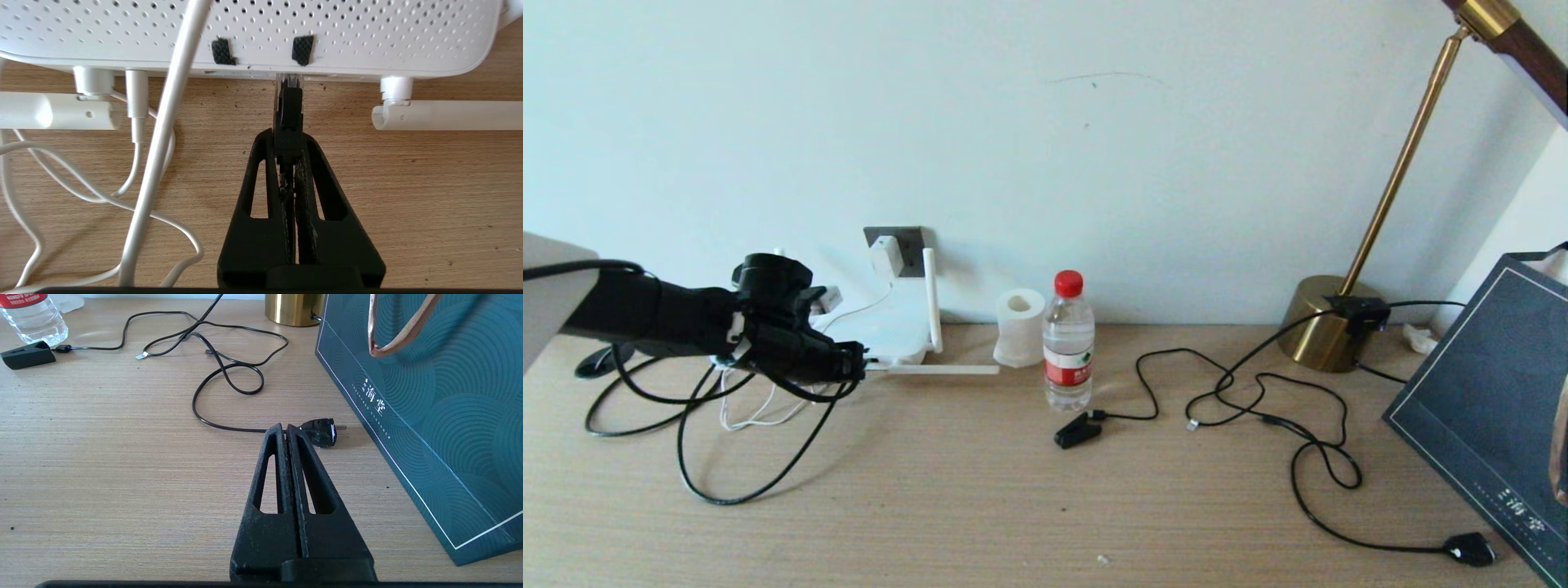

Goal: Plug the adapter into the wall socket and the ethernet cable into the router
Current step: Align cable and router interface

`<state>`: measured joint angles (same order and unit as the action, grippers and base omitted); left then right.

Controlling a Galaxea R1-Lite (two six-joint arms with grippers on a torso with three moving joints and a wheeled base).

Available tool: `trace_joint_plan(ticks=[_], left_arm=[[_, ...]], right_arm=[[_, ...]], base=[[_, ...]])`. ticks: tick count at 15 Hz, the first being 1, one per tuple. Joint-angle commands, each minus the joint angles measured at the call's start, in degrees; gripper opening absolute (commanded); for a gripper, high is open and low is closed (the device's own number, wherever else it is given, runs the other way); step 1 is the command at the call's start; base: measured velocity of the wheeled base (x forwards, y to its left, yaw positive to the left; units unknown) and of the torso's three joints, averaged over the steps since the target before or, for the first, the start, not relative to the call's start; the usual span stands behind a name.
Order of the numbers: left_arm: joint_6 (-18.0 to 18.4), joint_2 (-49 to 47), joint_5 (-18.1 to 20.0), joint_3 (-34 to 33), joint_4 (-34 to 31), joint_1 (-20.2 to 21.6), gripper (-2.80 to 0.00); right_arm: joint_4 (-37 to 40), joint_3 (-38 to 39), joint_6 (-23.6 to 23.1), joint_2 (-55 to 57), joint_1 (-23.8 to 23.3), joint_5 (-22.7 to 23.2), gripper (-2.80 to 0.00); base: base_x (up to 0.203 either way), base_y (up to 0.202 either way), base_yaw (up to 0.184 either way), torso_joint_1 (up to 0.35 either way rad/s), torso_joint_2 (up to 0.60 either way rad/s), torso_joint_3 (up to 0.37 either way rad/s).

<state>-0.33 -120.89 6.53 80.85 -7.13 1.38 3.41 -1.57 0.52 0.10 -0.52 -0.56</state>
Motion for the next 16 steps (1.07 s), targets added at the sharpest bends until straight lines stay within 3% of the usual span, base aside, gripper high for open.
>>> trace_joint_plan(ticks=[1,16], left_arm=[[0.0,0.8,0.1,-0.1,-0.2,0.0,-2.80],[0.0,2.3,0.1,-3.1,0.5,0.0,-2.80]], right_arm=[[0.0,0.0,0.0,0.1,0.0,0.0,-2.80],[0.0,0.1,0.0,0.1,0.0,-0.1,-2.80]], base=[[0.000,0.000,0.000,0.000,0.00,0.000],[0.000,0.000,0.000,0.000,0.00,0.000]])
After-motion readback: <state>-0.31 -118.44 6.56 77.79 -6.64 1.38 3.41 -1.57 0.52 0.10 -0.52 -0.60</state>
